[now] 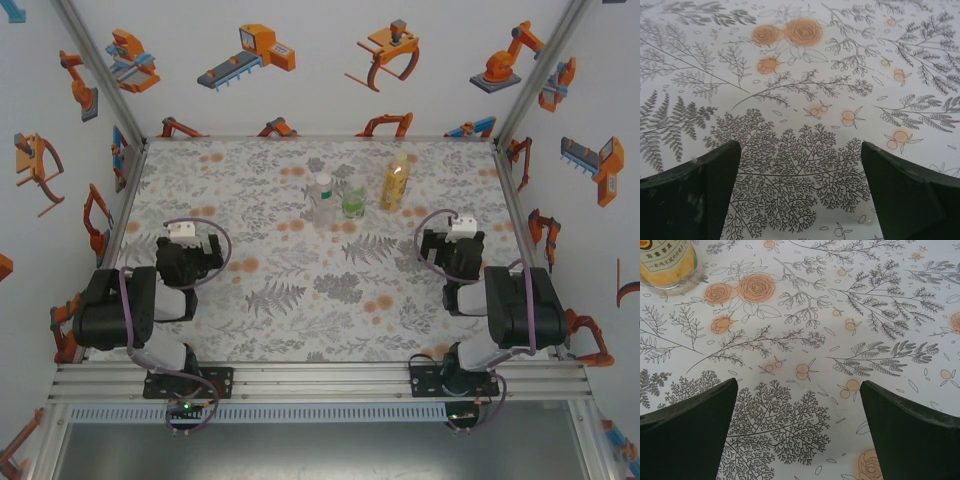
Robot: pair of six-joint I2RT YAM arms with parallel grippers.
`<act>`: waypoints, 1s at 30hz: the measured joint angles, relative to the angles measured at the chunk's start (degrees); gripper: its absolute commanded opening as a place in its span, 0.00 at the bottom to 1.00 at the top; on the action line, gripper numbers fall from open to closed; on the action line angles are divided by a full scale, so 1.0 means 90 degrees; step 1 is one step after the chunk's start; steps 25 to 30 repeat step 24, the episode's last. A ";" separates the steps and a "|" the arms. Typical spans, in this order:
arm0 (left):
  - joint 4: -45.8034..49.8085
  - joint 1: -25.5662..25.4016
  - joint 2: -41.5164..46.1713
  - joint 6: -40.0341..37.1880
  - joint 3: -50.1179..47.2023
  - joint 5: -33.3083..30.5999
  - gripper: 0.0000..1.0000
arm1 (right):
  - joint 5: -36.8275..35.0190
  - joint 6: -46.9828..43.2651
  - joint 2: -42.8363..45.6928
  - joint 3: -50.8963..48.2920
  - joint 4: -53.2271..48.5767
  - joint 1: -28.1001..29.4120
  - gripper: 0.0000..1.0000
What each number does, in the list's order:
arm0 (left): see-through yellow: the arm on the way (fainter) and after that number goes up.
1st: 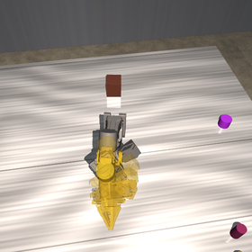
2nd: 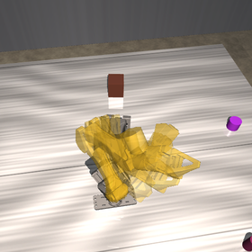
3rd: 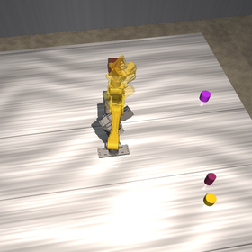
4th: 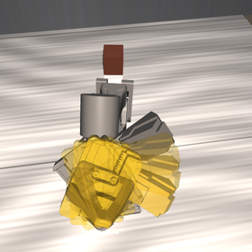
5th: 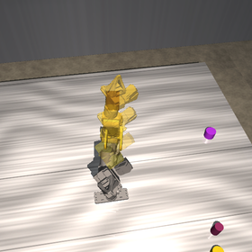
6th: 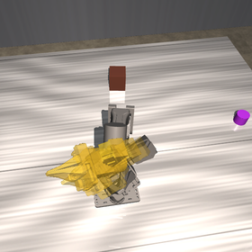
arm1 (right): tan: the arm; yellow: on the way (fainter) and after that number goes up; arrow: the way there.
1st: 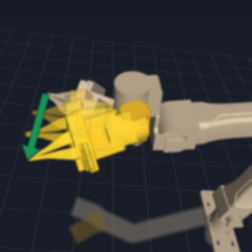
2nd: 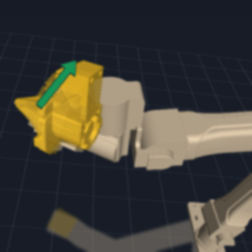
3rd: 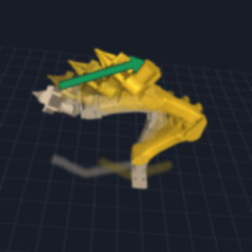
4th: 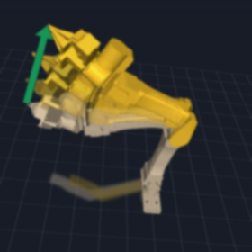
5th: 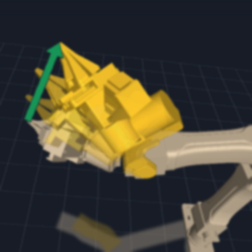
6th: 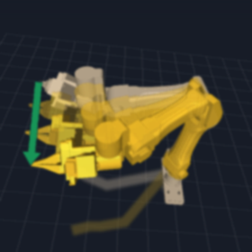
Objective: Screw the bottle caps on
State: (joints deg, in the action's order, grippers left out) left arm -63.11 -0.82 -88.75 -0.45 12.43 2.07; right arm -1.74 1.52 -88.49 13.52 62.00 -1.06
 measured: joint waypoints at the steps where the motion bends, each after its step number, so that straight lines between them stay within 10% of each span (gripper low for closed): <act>1: 0.0204 0.0000 0.0027 -0.0017 0.0177 0.0068 0.97 | -0.0027 0.0007 0.0000 0.0019 -0.0010 0.0000 0.99; 30: 0.1559 0.0000 0.0032 -0.0010 0.1069 0.0049 0.97 | -0.0073 0.0019 0.0000 0.0772 -0.1202 0.0000 0.99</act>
